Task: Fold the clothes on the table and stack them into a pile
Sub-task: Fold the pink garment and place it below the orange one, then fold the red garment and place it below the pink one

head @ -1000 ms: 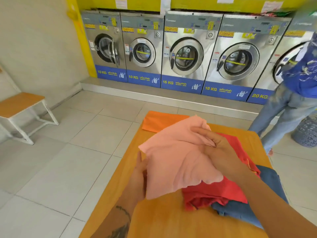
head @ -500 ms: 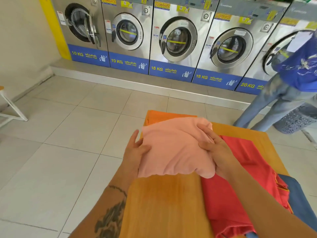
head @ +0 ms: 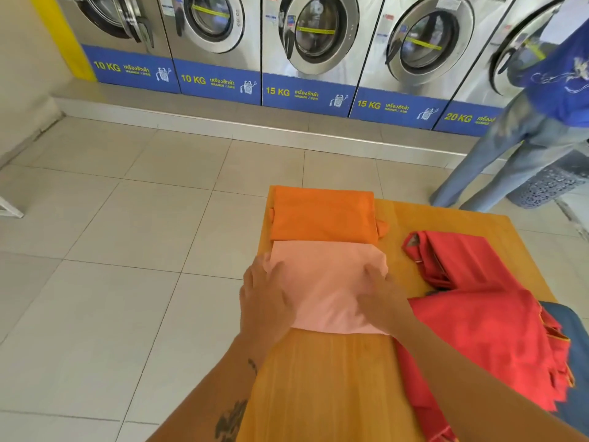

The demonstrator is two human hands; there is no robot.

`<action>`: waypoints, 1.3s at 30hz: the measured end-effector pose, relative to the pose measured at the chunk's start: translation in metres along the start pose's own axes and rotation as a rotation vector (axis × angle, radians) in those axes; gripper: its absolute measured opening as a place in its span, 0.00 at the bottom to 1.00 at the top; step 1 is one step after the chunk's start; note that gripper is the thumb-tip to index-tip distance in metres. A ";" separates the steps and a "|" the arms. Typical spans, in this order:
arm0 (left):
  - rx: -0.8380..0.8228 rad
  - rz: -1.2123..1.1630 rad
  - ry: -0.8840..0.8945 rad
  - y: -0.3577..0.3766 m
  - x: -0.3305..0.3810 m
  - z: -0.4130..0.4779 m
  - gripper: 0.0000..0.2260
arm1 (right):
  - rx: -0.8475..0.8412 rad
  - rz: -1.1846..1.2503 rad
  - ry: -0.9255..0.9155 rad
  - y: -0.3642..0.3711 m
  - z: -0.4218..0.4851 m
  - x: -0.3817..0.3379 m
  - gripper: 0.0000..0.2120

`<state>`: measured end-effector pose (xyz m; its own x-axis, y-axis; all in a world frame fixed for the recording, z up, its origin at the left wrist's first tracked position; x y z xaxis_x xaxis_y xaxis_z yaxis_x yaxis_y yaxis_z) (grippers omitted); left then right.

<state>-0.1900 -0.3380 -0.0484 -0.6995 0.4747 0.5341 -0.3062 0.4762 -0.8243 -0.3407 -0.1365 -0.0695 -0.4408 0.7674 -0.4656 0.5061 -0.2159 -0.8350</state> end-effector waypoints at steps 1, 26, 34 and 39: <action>-0.005 0.047 0.064 0.008 0.005 -0.002 0.25 | -0.022 -0.060 -0.018 0.003 -0.002 -0.006 0.32; 0.021 0.019 0.133 0.026 0.089 -0.094 0.23 | 0.290 -0.276 -0.092 -0.101 -0.120 0.096 0.29; -0.132 -0.091 -0.092 0.138 0.151 -0.188 0.27 | 0.175 -0.027 -0.057 -0.117 -0.160 0.206 0.38; -0.191 -0.128 -0.366 0.161 0.159 -0.209 0.28 | 0.151 0.402 -0.144 -0.127 -0.154 0.206 0.35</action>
<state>-0.2160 -0.0313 -0.0574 -0.8573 0.1253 0.4994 -0.3046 0.6586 -0.6881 -0.3809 0.1418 -0.0142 -0.3355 0.5149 -0.7889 0.5491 -0.5736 -0.6079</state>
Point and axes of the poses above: each hand's wrist, its own z-axis towards the middle knuckle, its own y-axis out of the palm, x = y × z, the point moved 8 cm from there along z, towards the middle knuckle, and after that the axes turned 15 degrees about -y, right-handed, at the moved point
